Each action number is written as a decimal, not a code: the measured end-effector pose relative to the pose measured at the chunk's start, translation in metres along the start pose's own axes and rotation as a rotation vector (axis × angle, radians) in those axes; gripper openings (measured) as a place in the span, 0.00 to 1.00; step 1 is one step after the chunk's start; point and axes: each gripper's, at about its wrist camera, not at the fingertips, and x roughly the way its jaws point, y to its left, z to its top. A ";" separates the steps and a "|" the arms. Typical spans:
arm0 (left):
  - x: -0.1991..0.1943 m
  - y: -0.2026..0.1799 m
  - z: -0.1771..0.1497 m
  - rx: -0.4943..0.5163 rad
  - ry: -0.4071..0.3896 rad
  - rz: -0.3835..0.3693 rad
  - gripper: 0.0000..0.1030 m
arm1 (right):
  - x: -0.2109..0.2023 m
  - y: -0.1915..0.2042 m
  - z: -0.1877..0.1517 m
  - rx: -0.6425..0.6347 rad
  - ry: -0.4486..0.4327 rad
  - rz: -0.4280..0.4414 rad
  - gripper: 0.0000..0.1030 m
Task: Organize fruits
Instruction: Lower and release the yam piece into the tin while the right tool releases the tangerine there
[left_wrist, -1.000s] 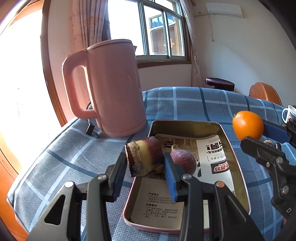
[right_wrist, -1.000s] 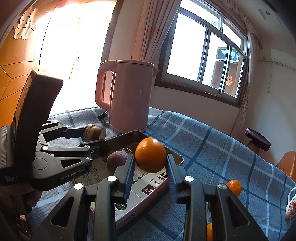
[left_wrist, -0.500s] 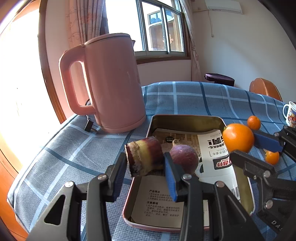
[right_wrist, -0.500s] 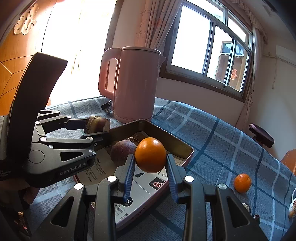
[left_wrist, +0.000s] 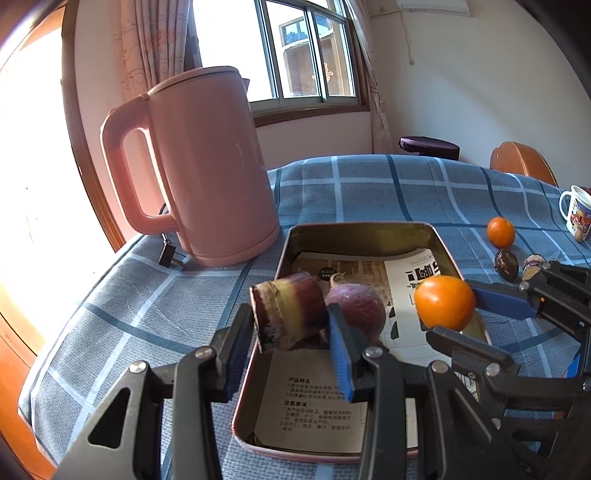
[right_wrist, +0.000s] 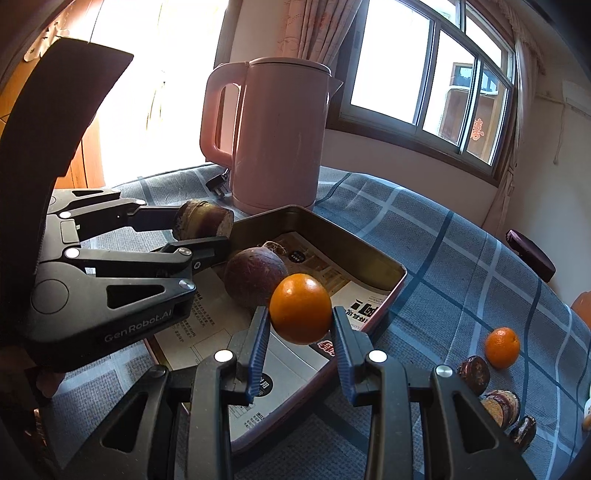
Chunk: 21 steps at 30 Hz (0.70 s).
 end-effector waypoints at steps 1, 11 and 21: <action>0.000 -0.001 0.000 0.004 0.001 0.003 0.40 | 0.001 0.000 0.000 0.002 0.007 0.003 0.34; 0.004 -0.006 -0.001 0.035 0.021 -0.002 0.41 | 0.005 0.002 0.000 -0.012 0.034 0.014 0.35; 0.004 -0.006 -0.002 0.033 0.023 -0.003 0.41 | 0.006 0.002 0.001 -0.010 0.035 0.030 0.35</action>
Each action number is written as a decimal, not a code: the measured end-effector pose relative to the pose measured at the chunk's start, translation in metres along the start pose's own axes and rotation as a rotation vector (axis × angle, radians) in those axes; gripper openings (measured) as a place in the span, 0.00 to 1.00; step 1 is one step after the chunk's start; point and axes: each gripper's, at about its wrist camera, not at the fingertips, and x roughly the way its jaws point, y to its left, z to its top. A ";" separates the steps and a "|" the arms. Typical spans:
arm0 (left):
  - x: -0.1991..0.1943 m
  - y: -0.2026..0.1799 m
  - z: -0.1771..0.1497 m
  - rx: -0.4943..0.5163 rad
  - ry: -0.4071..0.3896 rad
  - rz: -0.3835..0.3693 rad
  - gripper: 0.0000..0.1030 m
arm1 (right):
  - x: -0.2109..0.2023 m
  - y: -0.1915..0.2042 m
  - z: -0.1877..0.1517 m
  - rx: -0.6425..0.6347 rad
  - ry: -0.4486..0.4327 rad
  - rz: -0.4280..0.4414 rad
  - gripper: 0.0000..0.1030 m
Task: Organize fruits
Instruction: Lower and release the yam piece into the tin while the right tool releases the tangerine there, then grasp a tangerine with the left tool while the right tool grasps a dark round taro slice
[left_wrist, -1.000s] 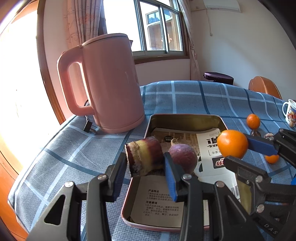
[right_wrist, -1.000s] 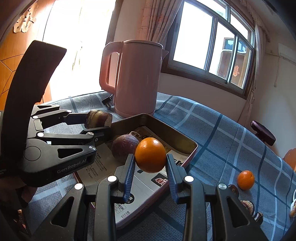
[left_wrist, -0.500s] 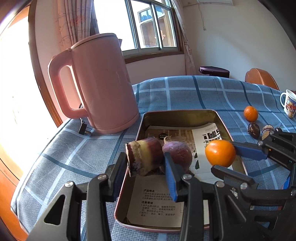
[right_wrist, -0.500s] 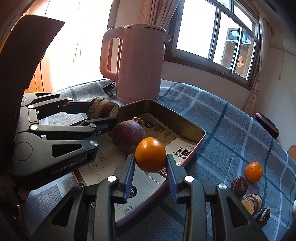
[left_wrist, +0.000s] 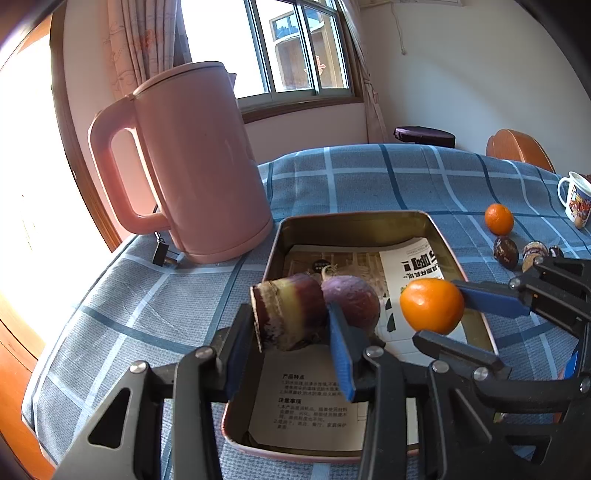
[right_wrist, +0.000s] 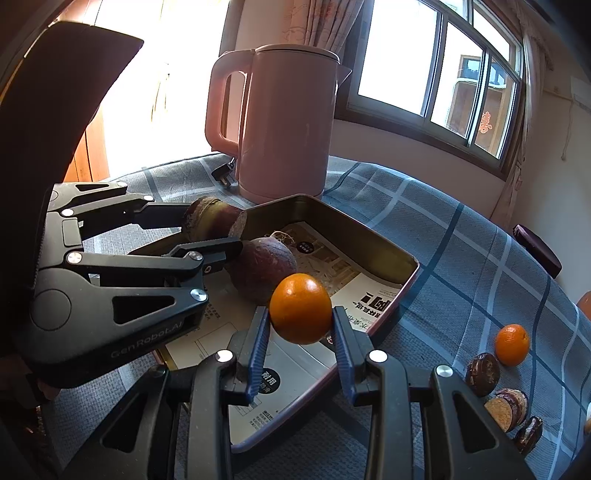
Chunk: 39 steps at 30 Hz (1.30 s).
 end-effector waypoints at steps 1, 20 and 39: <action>0.000 0.000 0.000 0.000 -0.001 0.003 0.42 | 0.000 0.000 0.000 0.000 0.001 0.005 0.35; -0.025 0.004 0.006 -0.056 -0.058 -0.026 0.67 | -0.027 -0.022 -0.005 0.059 -0.070 -0.062 0.51; -0.051 -0.122 0.021 0.137 -0.093 -0.215 0.68 | -0.142 -0.172 -0.094 0.316 -0.034 -0.391 0.52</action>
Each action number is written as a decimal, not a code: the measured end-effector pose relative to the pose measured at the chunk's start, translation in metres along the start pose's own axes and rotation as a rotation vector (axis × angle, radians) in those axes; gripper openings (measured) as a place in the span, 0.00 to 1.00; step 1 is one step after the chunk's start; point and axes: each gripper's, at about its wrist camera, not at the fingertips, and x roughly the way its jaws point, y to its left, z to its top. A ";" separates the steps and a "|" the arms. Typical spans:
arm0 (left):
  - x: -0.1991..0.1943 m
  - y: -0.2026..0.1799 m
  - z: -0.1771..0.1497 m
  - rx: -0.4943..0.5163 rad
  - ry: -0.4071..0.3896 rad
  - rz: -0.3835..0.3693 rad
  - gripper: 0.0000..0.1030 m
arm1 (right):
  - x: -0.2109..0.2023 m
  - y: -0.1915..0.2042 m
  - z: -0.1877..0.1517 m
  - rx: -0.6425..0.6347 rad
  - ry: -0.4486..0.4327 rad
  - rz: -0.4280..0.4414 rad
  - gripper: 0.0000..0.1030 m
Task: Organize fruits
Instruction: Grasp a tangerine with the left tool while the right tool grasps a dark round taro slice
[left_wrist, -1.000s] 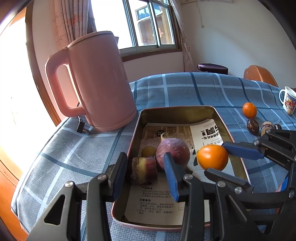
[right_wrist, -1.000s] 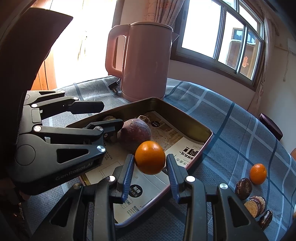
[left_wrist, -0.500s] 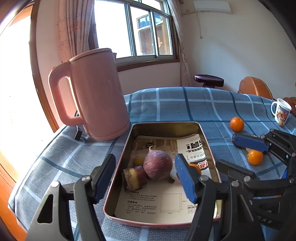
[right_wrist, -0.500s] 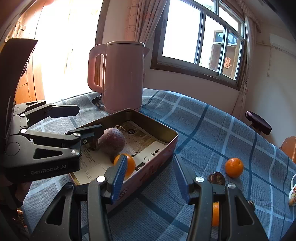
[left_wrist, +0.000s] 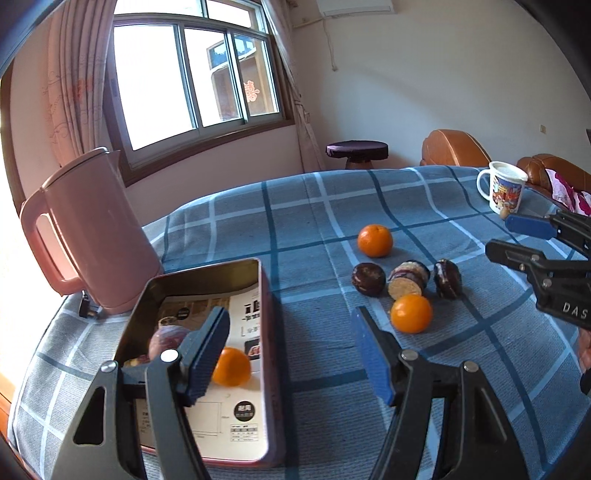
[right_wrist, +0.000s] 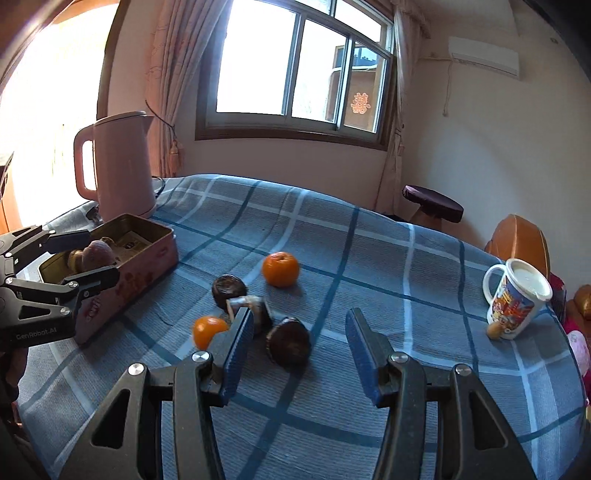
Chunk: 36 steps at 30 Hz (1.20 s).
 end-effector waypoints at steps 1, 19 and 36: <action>0.002 -0.008 0.001 0.011 0.003 -0.013 0.68 | -0.001 -0.010 -0.003 0.019 0.006 -0.014 0.52; 0.062 -0.075 0.010 0.066 0.136 -0.153 0.67 | 0.025 -0.026 -0.012 0.099 0.049 0.033 0.52; 0.068 -0.054 0.008 -0.035 0.139 -0.281 0.40 | 0.067 0.013 -0.002 0.079 0.137 0.110 0.52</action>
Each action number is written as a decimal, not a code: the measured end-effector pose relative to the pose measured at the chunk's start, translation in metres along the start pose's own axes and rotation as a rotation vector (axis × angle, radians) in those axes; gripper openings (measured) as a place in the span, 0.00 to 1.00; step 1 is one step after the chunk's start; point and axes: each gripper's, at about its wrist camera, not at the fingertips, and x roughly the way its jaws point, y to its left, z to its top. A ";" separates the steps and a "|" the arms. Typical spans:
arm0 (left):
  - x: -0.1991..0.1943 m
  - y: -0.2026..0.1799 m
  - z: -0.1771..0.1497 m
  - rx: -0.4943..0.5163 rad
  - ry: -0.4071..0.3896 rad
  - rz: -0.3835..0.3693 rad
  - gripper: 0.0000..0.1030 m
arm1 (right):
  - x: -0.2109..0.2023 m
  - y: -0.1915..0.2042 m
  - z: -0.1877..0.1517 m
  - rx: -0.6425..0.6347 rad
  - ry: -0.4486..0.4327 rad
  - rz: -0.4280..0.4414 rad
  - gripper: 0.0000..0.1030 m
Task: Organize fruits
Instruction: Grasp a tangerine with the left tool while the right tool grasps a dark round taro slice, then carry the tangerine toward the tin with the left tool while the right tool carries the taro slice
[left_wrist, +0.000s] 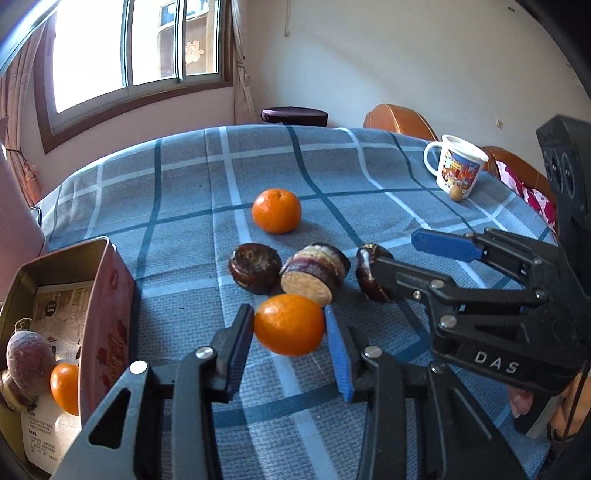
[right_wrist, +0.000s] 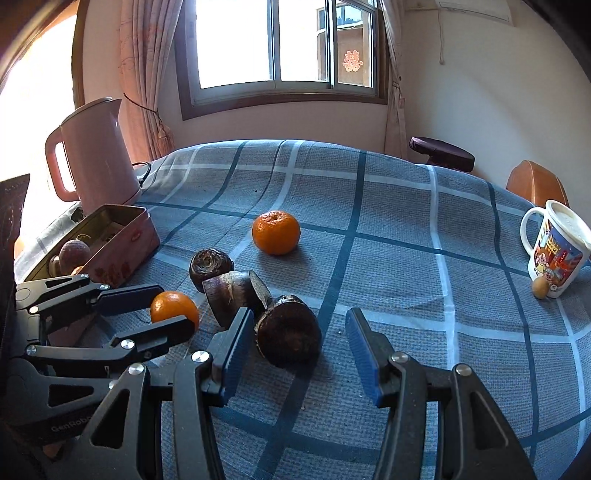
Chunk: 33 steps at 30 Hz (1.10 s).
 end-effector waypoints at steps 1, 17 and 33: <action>-0.001 0.002 0.000 -0.005 -0.008 0.005 0.40 | 0.002 0.000 0.000 -0.002 0.008 0.002 0.52; -0.011 0.005 0.001 -0.012 -0.065 0.068 0.40 | 0.021 0.005 0.000 -0.020 0.112 0.024 0.44; -0.022 0.007 -0.001 -0.032 -0.123 0.077 0.40 | -0.001 0.005 0.001 -0.016 -0.008 0.019 0.43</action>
